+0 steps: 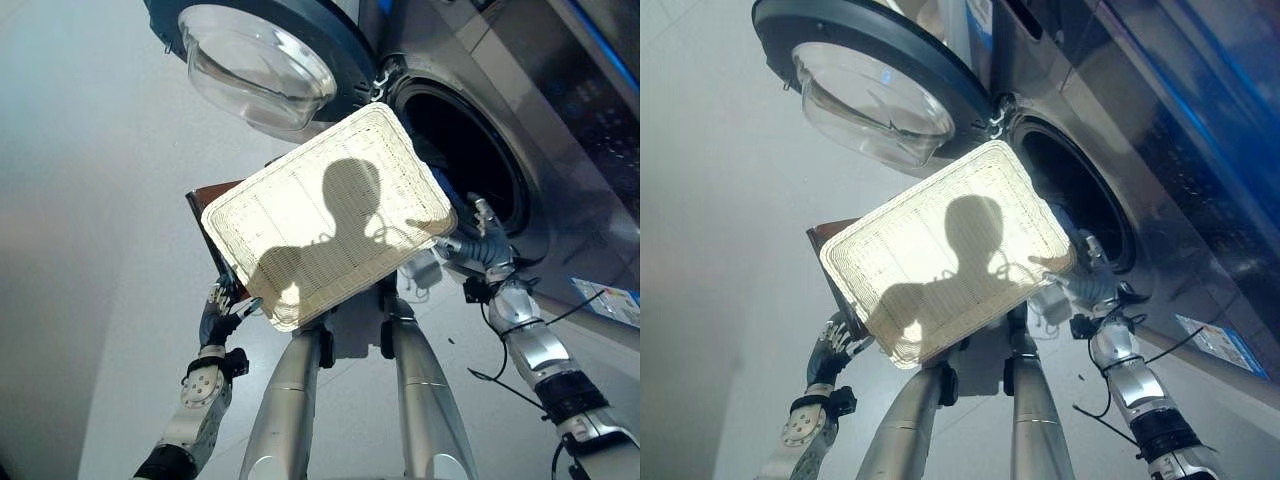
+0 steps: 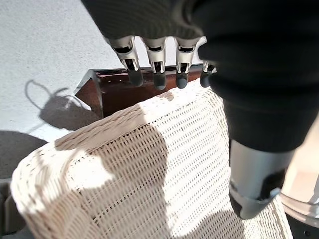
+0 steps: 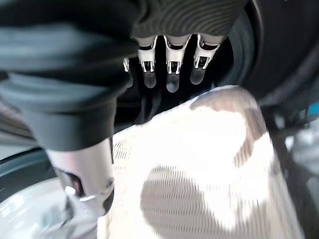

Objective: Put the clothes into the washing machine.

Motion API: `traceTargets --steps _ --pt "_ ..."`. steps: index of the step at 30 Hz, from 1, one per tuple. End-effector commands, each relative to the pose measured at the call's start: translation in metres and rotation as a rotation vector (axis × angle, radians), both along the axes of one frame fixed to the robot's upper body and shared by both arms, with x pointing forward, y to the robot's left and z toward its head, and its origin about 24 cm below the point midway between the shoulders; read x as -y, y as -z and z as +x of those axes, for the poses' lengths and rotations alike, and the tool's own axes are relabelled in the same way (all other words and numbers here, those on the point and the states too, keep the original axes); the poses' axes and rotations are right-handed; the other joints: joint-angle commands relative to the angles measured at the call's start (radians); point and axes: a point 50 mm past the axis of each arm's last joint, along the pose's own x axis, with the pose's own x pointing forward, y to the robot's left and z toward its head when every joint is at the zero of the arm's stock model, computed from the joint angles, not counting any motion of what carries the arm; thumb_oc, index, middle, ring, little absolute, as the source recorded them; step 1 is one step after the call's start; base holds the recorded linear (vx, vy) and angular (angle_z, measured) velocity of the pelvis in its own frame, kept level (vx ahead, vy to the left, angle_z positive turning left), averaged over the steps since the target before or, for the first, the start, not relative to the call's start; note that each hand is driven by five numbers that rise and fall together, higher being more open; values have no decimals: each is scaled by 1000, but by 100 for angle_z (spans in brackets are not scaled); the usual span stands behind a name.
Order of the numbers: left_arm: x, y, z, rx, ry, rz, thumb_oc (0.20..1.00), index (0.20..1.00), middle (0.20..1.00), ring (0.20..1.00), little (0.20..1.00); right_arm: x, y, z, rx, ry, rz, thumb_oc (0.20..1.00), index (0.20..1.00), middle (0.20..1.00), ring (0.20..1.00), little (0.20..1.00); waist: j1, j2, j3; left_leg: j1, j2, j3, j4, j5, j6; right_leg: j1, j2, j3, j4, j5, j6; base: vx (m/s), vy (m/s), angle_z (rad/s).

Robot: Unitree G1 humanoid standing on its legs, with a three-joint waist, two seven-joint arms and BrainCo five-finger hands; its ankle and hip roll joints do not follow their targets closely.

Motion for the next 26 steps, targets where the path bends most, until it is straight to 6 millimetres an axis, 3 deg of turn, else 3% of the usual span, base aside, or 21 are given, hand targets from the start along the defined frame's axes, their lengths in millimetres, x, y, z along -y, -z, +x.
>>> traceTargets --steps 1,3,5,9,12,14,20,26 --pt "-7 15 -17 -53 -49 38 1000 1000 1000 1000 1000 -32 16 -16 2 -200 -63 1000 1000 1000 1000 1000 34 -18 -19 100 -33 -35 30 -54 -32 87 41 -46 -103 118 9 0 0 0" --pt "-8 19 -17 -75 -47 45 1000 1000 1000 1000 1000 -33 35 -21 -86 -209 -24 1000 1000 1000 1000 1000 38 -22 -19 134 -32 -40 22 -54 -35 121 37 -50 -104 111 12 0 0 0" --pt "-12 28 -20 -119 -32 63 1000 1000 1000 1000 1000 -31 74 -36 -265 -199 18 1000 1000 1000 1000 1000 44 -30 -27 210 -28 -49 -1 -54 -43 198 30 -60 -109 90 13 5 5 2" --pt "-13 47 -33 -216 29 30 1000 1000 1000 1000 1000 -12 135 -69 -561 -115 44 1000 1000 1000 1000 1000 62 -44 -116 309 -21 -69 -58 -53 -57 313 14 -79 -152 64 11 69 2 9" --pt "-11 59 -41 -278 79 -8 1000 1000 1000 1000 1000 0 164 -91 -706 -39 58 1000 1000 1000 1000 1000 72 -56 -173 366 -18 -81 -99 -51 -64 383 6 -97 -189 60 13 129 -17 17" --pt "-10 75 -55 -368 126 -29 1000 1000 1000 1000 1000 14 195 -123 -912 39 73 1000 1000 1000 1000 1000 81 -68 -235 439 -12 -89 -154 -46 -72 469 7 -117 -234 52 15 162 -10 28" --pt "-8 104 -86 -592 197 -32 1000 1000 1000 1000 1000 29 231 -184 -1259 117 68 1000 1000 1000 1000 1000 84 -85 -361 567 2 -119 -193 -62 -71 606 44 -113 -243 -2 -14 167 -42 20" --pt "-8 118 -109 -734 229 -30 1000 1000 1000 1000 1000 23 236 -192 -1331 85 75 1000 1000 1000 1000 1000 85 -102 -423 639 -7 -137 -181 -91 -69 696 54 -103 -279 -3 -22 116 -39 16"
